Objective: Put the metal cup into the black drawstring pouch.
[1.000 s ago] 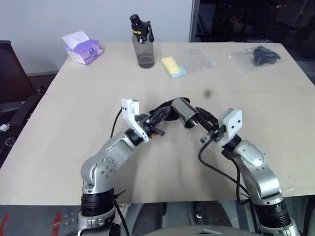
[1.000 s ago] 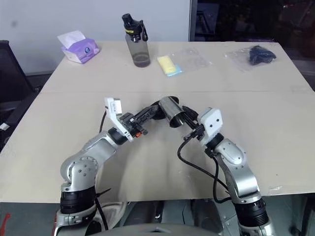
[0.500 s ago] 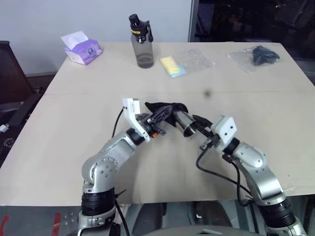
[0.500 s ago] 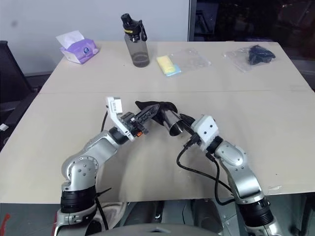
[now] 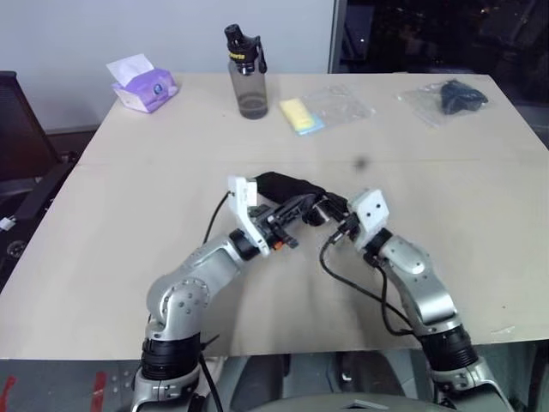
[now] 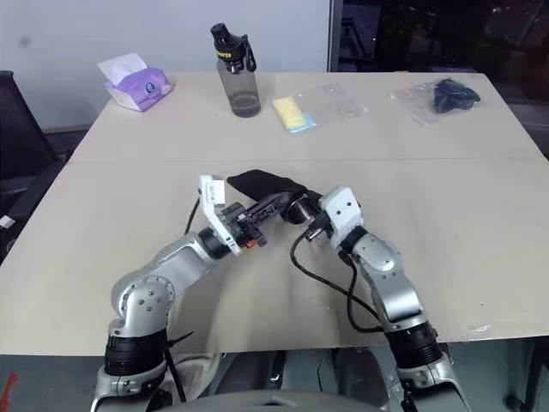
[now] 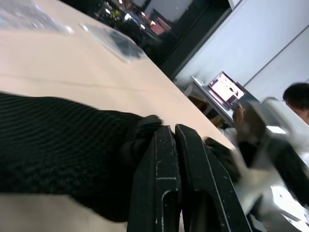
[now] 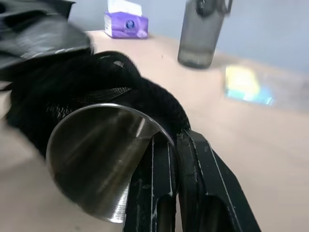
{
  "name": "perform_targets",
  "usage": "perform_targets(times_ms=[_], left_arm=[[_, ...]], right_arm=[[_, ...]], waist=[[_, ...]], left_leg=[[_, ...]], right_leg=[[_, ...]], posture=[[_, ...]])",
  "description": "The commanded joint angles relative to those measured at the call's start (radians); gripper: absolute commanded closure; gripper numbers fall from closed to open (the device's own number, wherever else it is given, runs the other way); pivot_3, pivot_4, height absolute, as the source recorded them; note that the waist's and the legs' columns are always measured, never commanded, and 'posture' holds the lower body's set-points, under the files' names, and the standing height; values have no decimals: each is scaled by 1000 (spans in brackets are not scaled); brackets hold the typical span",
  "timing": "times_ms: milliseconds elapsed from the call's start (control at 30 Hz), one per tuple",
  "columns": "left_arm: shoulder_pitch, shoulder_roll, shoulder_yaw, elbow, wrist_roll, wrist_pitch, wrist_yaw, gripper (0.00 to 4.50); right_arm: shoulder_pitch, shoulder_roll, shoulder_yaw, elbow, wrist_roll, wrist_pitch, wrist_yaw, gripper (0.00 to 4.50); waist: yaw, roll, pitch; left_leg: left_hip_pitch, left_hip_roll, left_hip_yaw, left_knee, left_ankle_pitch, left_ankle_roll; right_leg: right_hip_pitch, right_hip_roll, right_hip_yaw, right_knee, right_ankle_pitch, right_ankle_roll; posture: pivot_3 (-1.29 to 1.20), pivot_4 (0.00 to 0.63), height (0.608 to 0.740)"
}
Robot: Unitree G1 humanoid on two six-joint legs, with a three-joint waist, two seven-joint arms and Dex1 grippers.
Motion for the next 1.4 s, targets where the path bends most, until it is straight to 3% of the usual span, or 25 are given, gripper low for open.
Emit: perform_targets(times_ms=[33,167,367,467,533,600,667,767,900,1033,1167,1400], left_arm=[[2,-2,-22,-63,-29,-3,-21,4500],[-1,-5,-22,-57,-29,-9,-20,4500],[3,-1,-20,-51,-24,-20,-19,4500],[3,2,-23,-45,-20,-26,-22,4500],[-6,1,-20,-31,-15,-33,-21,4500],[-18,1,-18,-15,-4,-40,-19,4500],[-26,-1,-9,-4,-3,-45,-15,4500],[-38,-3,0,15,14,-57,-4,4500],[-60,-15,4,64,57,-87,15,4500],[-76,-31,1,83,61,-97,10,4500],[-85,-45,-1,89,64,-103,5,4500],[-80,-58,-7,82,64,-101,2,4500]], right_arm=[[-50,81,-104,-34,123,160,-88,4396],[-87,160,-194,-29,237,316,-160,4396],[-181,333,-462,-11,572,485,-425,4396],[-199,376,-532,3,768,475,-566,3550],[-192,339,-498,-7,816,468,-585,2863],[-183,261,-429,-27,742,411,-572,2393],[-160,108,-286,-69,590,385,-480,1491],[-114,-34,-195,-147,525,404,-357,157],[-54,-297,-120,-273,476,417,-119,157],[-28,-489,-168,-337,525,438,66,157],[-51,-561,-191,-372,529,400,172,157],[-198,-489,-110,-353,394,316,146,157]], waist=[[1,0,0],[0,0,0],[0,3,2],[-1,5,3],[-6,5,3],[-8,6,3],[-8,6,3],[-5,6,4],[-3,7,4],[-2,6,4],[-2,5,5],[1,5,5]], left_leg=[[0,0,0,0,0,0],[0,0,-1,0,0,0],[0,0,-1,-2,0,0],[-1,0,-1,-4,0,0],[-1,0,-1,-4,0,0],[-1,0,1,-5,0,0],[-1,0,2,-4,0,0],[-2,-1,4,-4,0,0],[-3,-1,4,-4,0,0],[-3,-1,4,-4,0,1],[-3,0,4,-4,0,1],[-3,0,4,-4,0,0]], right_leg=[[0,0,0,0,0,0],[0,0,0,0,0,0],[0,0,-2,-1,0,0],[-1,0,-1,-2,0,0],[-1,0,-1,-3,0,0],[-1,1,-1,-3,0,0],[-1,2,-2,-3,0,0],[-1,1,-2,-4,0,0],[-1,1,-2,-5,0,1],[0,1,-3,-7,0,2],[0,2,-3,-7,-1,3],[0,2,-3,-7,-1,3]], posture=[[0,150,740],[0,150,740],[0,150,740],[0,150,740],[0,150,740],[0,150,740],[0,150,740],[0,150,740],[0,150,740],[0,150,740],[0,150,740],[0,150,740]])
